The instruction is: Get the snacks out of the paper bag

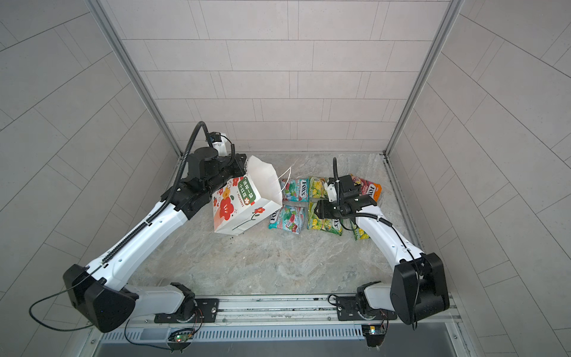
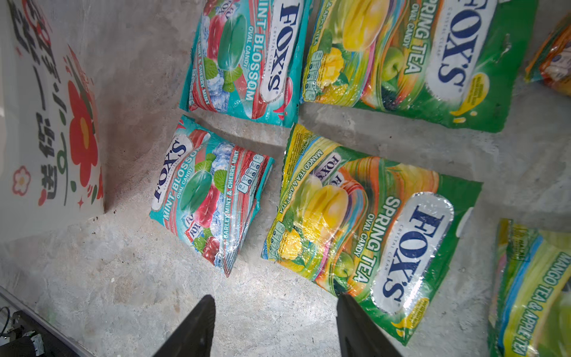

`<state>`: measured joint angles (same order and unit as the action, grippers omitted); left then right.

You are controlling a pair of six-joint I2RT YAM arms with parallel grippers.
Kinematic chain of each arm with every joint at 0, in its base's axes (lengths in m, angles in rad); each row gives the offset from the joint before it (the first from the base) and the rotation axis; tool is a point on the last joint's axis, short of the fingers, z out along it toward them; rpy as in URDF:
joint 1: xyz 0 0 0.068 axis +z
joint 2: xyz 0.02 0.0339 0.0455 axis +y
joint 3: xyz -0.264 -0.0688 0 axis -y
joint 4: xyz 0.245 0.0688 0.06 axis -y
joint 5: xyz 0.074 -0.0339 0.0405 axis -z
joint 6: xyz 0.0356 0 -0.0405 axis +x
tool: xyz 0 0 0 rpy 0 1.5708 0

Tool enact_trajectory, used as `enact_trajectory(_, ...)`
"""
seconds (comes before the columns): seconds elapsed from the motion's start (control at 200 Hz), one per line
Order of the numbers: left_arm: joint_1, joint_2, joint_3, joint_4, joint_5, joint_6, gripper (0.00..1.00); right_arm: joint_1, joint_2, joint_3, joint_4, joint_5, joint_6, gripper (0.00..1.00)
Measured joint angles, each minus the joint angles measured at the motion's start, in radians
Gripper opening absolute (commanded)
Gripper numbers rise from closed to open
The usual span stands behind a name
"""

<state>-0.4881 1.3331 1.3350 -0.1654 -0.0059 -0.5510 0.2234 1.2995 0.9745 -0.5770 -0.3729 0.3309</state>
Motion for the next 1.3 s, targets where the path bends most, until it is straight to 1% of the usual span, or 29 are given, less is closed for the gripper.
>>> enact_trajectory(0.19, 0.000, 0.068, 0.071, 0.040, 0.052, -0.035, 0.00, -0.012, -0.041, -0.025, -0.004, 0.013, -0.016, 0.65)
enact_trajectory(0.44, 0.023, 0.117, 0.080, 0.064, 0.119, -0.083, 0.00, -0.028, -0.064, -0.034, -0.004, 0.018, -0.025, 0.65)
enact_trajectory(0.55, 0.078, 0.119, 0.058, 0.087, 0.173, -0.111, 0.00, -0.030, -0.067, -0.034, -0.005, 0.018, -0.026, 0.65)
enact_trajectory(0.826, 0.277, 0.120, -0.028, 0.113, 0.324, -0.159, 0.00, -0.034, -0.077, -0.034, -0.008, 0.018, -0.028, 0.65)
enact_trajectory(1.031, 0.364, 0.131, -0.034, 0.105, 0.429, -0.158, 0.00, -0.035, -0.089, -0.034, -0.011, 0.022, -0.028, 0.65)
enact_trajectory(1.186, 0.390, 0.131, -0.034, 0.080, 0.468, -0.129, 0.11, -0.035, -0.101, -0.034, -0.011, 0.026, -0.028, 0.66)
enact_trajectory(1.301, 0.391, 0.131, -0.034, 0.063, 0.488, -0.116, 0.26, -0.035, -0.102, -0.034, -0.011, 0.029, -0.028, 0.66)
